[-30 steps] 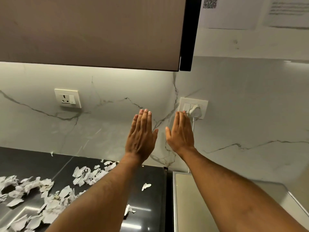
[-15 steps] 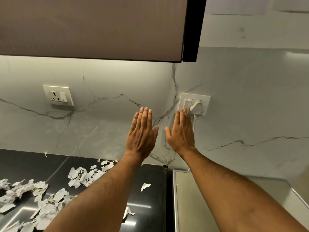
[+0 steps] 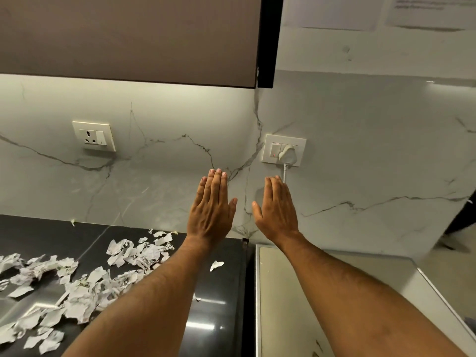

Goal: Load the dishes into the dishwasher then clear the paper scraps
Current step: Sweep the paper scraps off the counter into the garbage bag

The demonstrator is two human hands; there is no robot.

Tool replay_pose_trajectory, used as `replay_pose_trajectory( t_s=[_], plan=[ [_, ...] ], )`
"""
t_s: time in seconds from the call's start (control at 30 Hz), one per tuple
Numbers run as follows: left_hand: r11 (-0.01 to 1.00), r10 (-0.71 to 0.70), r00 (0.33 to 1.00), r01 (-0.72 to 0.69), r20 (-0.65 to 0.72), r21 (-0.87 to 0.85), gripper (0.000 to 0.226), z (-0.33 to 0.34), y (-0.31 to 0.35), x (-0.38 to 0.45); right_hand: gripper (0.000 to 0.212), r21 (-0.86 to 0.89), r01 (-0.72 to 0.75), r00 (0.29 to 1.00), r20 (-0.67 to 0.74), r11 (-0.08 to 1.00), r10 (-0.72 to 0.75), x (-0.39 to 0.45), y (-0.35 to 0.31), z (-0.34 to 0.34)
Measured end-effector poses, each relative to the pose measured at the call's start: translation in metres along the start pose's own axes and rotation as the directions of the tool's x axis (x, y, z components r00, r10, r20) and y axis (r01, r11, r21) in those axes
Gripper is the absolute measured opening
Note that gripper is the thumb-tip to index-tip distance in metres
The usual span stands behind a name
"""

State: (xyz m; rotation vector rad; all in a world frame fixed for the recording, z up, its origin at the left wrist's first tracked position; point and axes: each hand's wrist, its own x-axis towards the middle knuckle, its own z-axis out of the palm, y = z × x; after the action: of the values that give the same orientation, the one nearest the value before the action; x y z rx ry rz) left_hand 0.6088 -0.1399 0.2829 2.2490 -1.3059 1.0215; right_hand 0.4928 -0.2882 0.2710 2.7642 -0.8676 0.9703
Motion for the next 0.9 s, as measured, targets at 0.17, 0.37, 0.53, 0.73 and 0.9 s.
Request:
replay_pose_trajectory(
  t_s=[0.17,0.37,0.53,0.73,0.9],
  plan=[
    [0.999,0.003,1.000,-0.002,0.011,-0.033,0.063,-0.030,0.025,-0.037,0.073,0.025,-0.015,1.000,0.008,1.000,0.015,-0.049,0.001,-0.027],
    [0.997,0.003,0.999,0.001,0.054,-0.077,0.062,-0.070,0.055,-0.103,0.072,0.013,-0.025,0.998,0.055,1.000,0.024,-0.126,0.002,-0.062],
    [0.994,0.012,0.996,-0.002,0.088,-0.111,0.060,-0.098,0.080,-0.169,0.071,-0.009,-0.042,0.996,0.083,0.999,0.042,-0.199,-0.001,-0.081],
    [0.987,0.029,0.990,-0.007,0.136,-0.158,0.060,-0.121,0.110,-0.254,0.071,-0.045,-0.063,0.991,0.114,0.997,0.067,-0.293,-0.001,-0.096],
    [0.971,0.098,0.974,-0.048,0.203,-0.236,0.060,-0.118,0.133,-0.326,0.067,-0.040,-0.075,0.979,0.189,0.996,0.081,-0.374,0.010,-0.097]
  ],
)
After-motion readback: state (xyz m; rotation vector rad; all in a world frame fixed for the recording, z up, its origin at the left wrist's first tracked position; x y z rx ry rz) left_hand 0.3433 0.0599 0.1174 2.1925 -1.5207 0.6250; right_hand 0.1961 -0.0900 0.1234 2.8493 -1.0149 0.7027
